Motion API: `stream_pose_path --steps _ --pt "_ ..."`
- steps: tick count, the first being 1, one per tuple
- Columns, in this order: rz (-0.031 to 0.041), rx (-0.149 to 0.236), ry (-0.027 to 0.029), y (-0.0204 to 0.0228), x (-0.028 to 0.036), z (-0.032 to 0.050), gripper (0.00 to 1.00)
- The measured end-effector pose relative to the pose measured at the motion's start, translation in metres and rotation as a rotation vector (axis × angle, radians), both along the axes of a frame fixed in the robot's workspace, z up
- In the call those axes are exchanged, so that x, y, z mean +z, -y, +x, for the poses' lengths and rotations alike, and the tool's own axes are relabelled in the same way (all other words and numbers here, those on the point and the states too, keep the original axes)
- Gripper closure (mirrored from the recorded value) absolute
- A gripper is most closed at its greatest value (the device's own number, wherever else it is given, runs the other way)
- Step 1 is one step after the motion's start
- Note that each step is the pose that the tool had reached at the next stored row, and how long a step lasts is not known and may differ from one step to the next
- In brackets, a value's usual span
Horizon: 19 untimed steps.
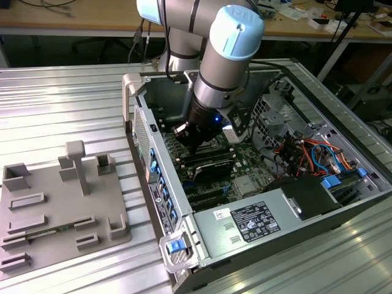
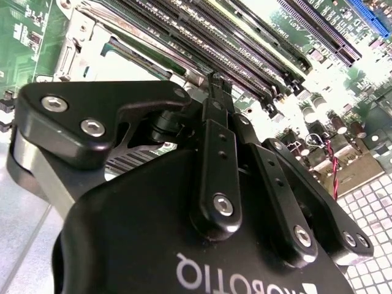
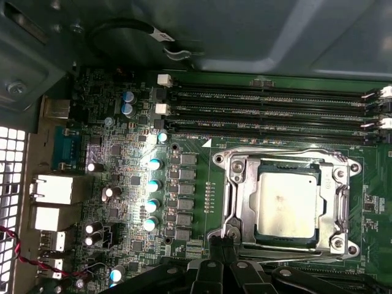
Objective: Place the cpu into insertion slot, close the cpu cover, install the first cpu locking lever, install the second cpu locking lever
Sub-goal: 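Install the second cpu locking lever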
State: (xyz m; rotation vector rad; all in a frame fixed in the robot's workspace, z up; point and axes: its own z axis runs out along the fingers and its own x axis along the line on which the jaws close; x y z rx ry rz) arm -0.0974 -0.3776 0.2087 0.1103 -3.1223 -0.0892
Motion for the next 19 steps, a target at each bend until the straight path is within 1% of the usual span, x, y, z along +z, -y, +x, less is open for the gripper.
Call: stream_pose_path --steps 4,10,12,19 --pt "0.0007 0.001 0.0001 0.0000 -0.0004 -0.0001 0.89" --pt "0.0044 0.003 -0.0001 -0.0001 -0.0013 -0.0001 0.89" --pt "0.0059 0.004 0.0002 -0.0006 -0.0018 0.0000 0.89" --pt "0.0068 0.006 -0.0002 -0.0020 -0.0032 -0.0001 0.89"
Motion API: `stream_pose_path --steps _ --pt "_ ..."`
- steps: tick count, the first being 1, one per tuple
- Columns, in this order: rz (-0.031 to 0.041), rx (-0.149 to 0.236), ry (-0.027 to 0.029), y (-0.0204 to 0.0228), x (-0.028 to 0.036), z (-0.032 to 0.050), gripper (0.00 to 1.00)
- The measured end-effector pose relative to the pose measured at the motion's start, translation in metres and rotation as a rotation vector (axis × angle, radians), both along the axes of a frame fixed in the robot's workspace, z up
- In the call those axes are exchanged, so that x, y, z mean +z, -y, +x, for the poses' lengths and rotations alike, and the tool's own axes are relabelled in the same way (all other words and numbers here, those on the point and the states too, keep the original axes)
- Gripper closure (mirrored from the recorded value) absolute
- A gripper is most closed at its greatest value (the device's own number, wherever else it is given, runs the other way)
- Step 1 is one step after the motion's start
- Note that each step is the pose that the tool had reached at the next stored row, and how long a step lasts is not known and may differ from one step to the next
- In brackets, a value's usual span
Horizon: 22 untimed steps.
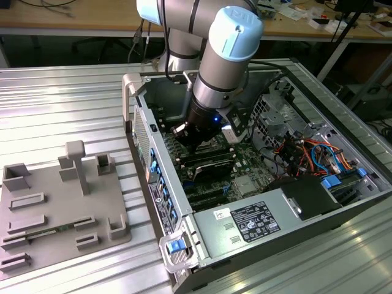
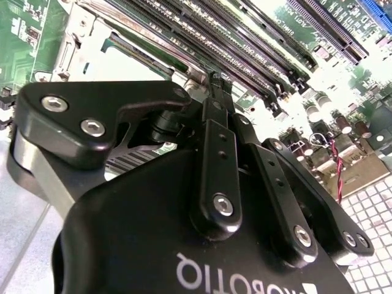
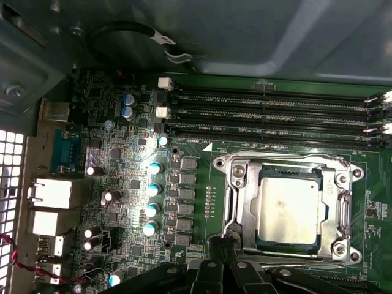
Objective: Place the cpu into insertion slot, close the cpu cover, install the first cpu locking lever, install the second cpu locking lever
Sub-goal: 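Install the second cpu locking lever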
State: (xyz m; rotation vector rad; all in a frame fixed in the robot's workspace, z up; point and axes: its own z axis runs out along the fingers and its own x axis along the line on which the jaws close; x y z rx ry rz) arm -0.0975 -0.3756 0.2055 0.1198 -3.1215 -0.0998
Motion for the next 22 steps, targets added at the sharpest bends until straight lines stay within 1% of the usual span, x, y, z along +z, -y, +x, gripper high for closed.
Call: stream_pose_path --steps 3,8,15,16,17,21,22 --pt "0.0007 0.001 -0.0001 -0.0004 -0.0012 0.0000 0.89" --pt "0.0045 0.003 0.0009 -0.0011 -0.0033 0.0001 0.89" --pt "0.0044 0.005 0.0004 -0.0010 -0.0027 0.0000 0.89" --pt "0.0056 0.005 0.0013 -0.0013 -0.0010 0.0002 0.89" --pt "0.0048 0.005 0.0006 -0.0012 0.0014 0.0001 0.89" --pt "0.0043 0.005 0.0002 -0.0011 0.0169 0.0000 0.89" --pt "0.0043 0.005 0.0003 -0.0012 0.0197 0.0004 0.89"
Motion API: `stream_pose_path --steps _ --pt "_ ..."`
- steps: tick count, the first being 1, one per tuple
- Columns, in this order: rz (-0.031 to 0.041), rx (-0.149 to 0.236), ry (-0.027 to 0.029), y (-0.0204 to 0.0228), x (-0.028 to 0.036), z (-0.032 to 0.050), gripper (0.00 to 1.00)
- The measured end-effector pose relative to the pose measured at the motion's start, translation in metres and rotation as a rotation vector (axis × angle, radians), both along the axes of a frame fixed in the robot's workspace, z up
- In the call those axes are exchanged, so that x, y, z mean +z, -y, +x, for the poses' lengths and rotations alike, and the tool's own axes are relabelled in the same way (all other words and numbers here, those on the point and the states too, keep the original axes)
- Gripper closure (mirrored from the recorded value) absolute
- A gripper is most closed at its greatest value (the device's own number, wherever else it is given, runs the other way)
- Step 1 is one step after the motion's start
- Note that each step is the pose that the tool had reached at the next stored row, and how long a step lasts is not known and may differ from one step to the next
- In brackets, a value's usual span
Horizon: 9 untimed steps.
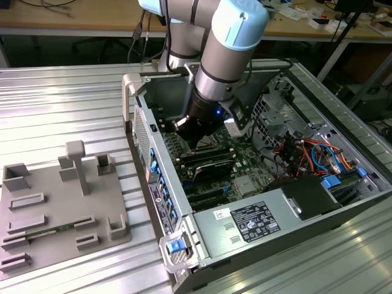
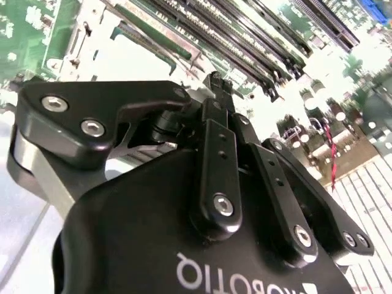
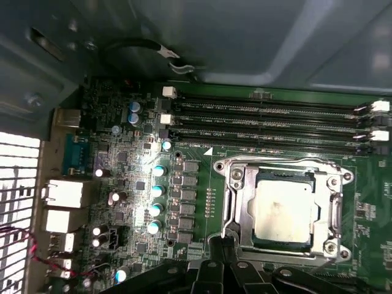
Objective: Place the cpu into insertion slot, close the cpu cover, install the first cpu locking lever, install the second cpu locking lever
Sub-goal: 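Install the second cpu locking lever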
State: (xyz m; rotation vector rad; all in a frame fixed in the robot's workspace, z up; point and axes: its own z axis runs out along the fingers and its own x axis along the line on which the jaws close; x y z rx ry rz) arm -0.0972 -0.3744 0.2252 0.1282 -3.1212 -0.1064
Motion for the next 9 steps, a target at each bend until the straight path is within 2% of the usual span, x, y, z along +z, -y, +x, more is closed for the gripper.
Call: stream_pose_path --steps 1,4,9 --pt "0.0000 0.000 0.0000 -0.0001 0.0042 0.0016 0.89" --pt "0.0001 0.000 0.0000 -0.0002 0.0102 0.0079 0.89" --pt "0.0000 0.000 -0.0013 -0.0003 0.0128 0.0236 0.89"
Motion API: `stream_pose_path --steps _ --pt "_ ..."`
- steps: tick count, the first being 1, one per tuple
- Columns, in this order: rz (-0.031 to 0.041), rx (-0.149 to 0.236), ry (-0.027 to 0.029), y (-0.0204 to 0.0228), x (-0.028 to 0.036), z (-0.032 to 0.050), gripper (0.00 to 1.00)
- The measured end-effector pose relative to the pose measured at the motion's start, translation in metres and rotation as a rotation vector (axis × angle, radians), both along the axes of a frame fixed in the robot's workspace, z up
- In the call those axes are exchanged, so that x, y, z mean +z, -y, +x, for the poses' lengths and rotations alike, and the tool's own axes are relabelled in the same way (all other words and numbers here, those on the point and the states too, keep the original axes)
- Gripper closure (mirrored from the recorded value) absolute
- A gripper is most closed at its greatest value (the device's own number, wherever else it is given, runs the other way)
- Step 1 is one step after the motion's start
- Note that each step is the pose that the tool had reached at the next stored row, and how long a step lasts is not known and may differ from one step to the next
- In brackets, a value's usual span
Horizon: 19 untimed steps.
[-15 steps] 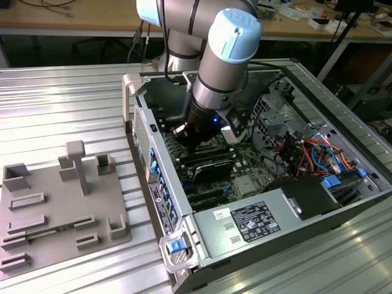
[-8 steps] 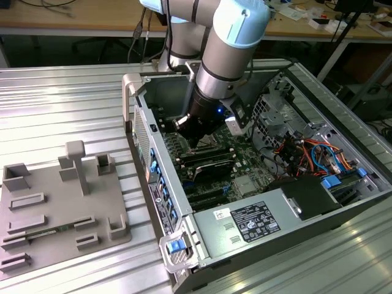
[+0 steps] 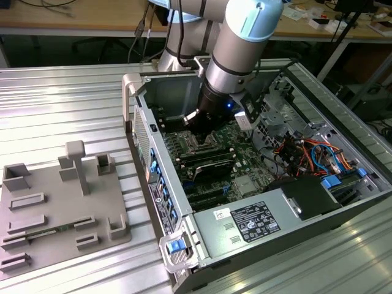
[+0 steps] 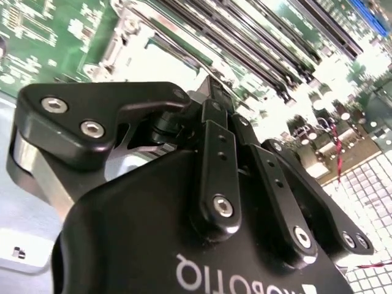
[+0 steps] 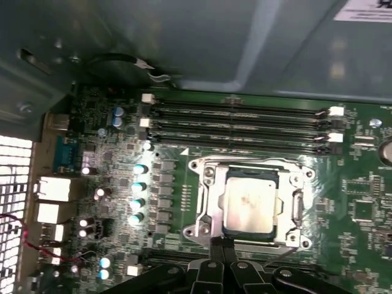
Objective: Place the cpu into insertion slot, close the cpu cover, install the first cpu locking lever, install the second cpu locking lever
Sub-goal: 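Install the second cpu locking lever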
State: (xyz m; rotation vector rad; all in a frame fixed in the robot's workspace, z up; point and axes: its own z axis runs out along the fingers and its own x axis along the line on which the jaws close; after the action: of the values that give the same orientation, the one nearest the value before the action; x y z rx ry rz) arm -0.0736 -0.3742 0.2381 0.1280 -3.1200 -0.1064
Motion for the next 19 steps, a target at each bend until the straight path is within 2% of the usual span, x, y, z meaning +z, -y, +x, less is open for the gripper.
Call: stream_pose_path --steps 6,8,12,14,19 --pt "-0.0002 0.000 -0.0012 -0.0003 0.0017 0.0148 0.89" --pt "0.0000 0.000 -0.0012 -0.0004 0.0048 0.0189 0.89" --pt "0.0001 0.000 -0.0015 0.0001 0.0101 0.0214 0.89" --pt "0.0000 0.000 -0.0016 0.0029 0.0113 0.0214 0.89" --pt "-0.0001 0.000 -0.0016 0.0184 0.0117 0.0202 0.89"
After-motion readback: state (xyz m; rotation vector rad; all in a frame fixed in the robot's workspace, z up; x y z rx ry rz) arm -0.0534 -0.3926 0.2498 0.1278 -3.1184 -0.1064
